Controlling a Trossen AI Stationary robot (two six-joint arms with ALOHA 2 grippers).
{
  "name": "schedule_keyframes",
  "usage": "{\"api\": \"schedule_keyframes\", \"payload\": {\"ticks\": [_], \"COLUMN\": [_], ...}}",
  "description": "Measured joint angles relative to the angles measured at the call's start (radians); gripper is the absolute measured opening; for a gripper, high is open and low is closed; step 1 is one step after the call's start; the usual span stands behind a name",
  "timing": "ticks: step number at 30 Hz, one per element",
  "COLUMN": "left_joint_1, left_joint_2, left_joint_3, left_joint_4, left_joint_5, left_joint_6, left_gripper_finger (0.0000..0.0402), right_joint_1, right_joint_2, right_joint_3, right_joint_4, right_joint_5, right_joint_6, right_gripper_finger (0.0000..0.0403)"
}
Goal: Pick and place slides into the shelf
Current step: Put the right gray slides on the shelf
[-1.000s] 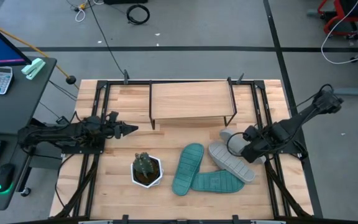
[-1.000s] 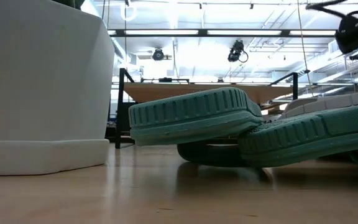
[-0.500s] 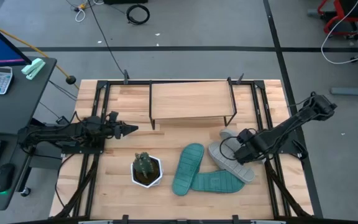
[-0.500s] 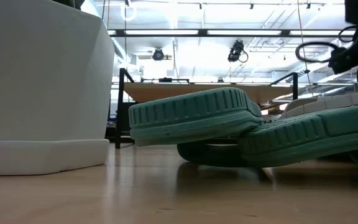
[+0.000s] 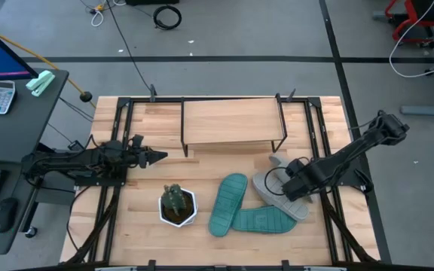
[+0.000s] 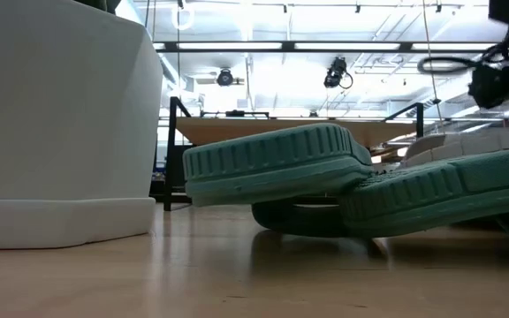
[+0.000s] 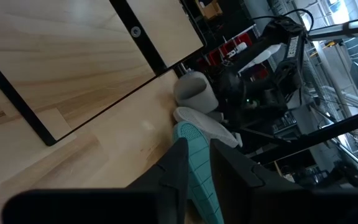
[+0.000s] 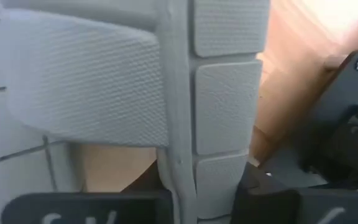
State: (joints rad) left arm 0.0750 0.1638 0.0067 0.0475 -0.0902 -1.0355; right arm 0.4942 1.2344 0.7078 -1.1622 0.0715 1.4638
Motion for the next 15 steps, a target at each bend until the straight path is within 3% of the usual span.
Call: {"api": "schedule_keyframes", "payload": {"ticks": [7, 15], "left_joint_1": [0.000, 0.000], "left_joint_2": [0.000, 0.000], "left_joint_3": [0.000, 0.000], "left_joint_4": [0.000, 0.001], "left_joint_5": [0.000, 0.000], "left_joint_6": [0.001, 0.011], "left_gripper_finger": [0.0068, 0.0060], "right_joint_1": [0.000, 0.008], "right_joint_2": [-0.155, -0.263], "right_joint_3": [0.075, 0.294], "right_joint_4": [-0.088, -0.085], "right_joint_5": [0.005, 0.013], "right_joint_6": [0.022, -0.143], "right_gripper_finger": [0.0067, 0.0067]}}
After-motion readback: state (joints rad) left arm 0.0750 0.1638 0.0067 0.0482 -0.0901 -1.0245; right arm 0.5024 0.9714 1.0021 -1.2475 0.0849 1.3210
